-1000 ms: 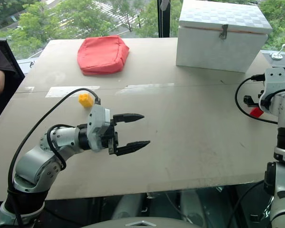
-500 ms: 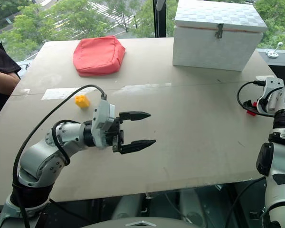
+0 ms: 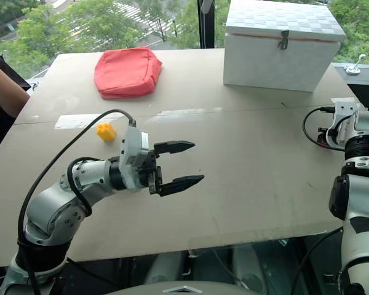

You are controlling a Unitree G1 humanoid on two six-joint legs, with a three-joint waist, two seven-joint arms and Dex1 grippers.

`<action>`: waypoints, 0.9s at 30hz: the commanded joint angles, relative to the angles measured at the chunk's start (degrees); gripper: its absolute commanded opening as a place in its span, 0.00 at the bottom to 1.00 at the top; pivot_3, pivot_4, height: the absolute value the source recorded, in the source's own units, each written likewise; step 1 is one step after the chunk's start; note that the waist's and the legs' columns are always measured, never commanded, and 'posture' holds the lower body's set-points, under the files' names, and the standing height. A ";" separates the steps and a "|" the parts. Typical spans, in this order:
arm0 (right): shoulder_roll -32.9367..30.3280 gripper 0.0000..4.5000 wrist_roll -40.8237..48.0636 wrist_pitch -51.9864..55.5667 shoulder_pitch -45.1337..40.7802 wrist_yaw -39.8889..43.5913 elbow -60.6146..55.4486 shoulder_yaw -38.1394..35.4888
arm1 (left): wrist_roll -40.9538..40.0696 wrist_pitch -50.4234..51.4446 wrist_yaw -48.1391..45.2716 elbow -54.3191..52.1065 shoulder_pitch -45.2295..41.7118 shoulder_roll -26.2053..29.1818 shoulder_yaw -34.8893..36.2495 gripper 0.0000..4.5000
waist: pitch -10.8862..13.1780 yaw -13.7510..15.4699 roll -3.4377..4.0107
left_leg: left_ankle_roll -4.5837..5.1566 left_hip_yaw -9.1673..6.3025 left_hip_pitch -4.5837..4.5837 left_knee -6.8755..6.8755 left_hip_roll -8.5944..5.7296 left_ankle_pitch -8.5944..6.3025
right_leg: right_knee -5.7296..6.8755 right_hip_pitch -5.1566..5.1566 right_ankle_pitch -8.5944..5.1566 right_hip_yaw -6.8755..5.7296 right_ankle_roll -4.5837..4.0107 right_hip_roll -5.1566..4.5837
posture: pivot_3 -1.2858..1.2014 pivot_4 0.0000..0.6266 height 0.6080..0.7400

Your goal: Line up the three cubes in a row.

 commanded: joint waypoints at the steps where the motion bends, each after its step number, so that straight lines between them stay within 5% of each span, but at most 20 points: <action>1: -3.09 0.30 5.60 -5.52 4.83 17.96 -18.76 4.24 | -0.60 -1.20 1.58 -2.71 2.36 0.53 3.58 1.00 | 0.01 -0.04 0.03 | 0.01 0.00 0.01 0.00 0.02 -0.01 | 0.00 0.00 0.00 0.01 0.01 0.00 | 0.52 0.24 1.00; 5: -5.09 0.30 8.31 -21.05 12.80 35.22 -35.59 9.90 | 3.26 -4.66 4.27 -3.74 8.16 0.15 5.70 1.00 | 0.04 -0.93 0.07 | 0.04 -0.24 0.12 -0.02 0.12 -0.03 | 0.04 -0.01 -0.05 0.06 0.10 0.07 | 0.52 0.24 1.00; 11: -1.22 0.30 0.85 -43.62 7.74 52.68 -26.22 23.34 | -2.08 -0.77 5.70 -8.05 13.59 2.94 10.82 1.00 | 0.07 -1.09 0.06 | 0.03 -0.34 0.14 0.10 0.14 -0.02 | 0.09 0.02 -0.14 -0.04 0.17 0.09 | 0.52 0.24 1.00; 19: 9.02 0.30 -6.51 -58.86 -1.82 57.79 -5.73 28.29 | -4.76 0.46 6.39 -11.39 18.13 6.30 15.63 1.00 | 0.09 -0.74 0.05 | -0.01 -0.39 0.18 0.08 0.09 0.00 | 0.10 0.10 -0.10 -0.04 -0.27 0.03 | 0.52 0.24 1.00; 27: 13.87 0.30 -9.69 -56.79 -3.98 59.46 -2.92 28.43 | -6.32 0.33 6.55 -12.46 20.26 7.28 18.26 1.00 | 0.12 -0.07 0.11 | -0.03 -0.41 0.15 0.04 0.09 0.00 | 0.08 0.07 -0.11 -0.06 -0.29 0.00 | 0.52 0.24 1.00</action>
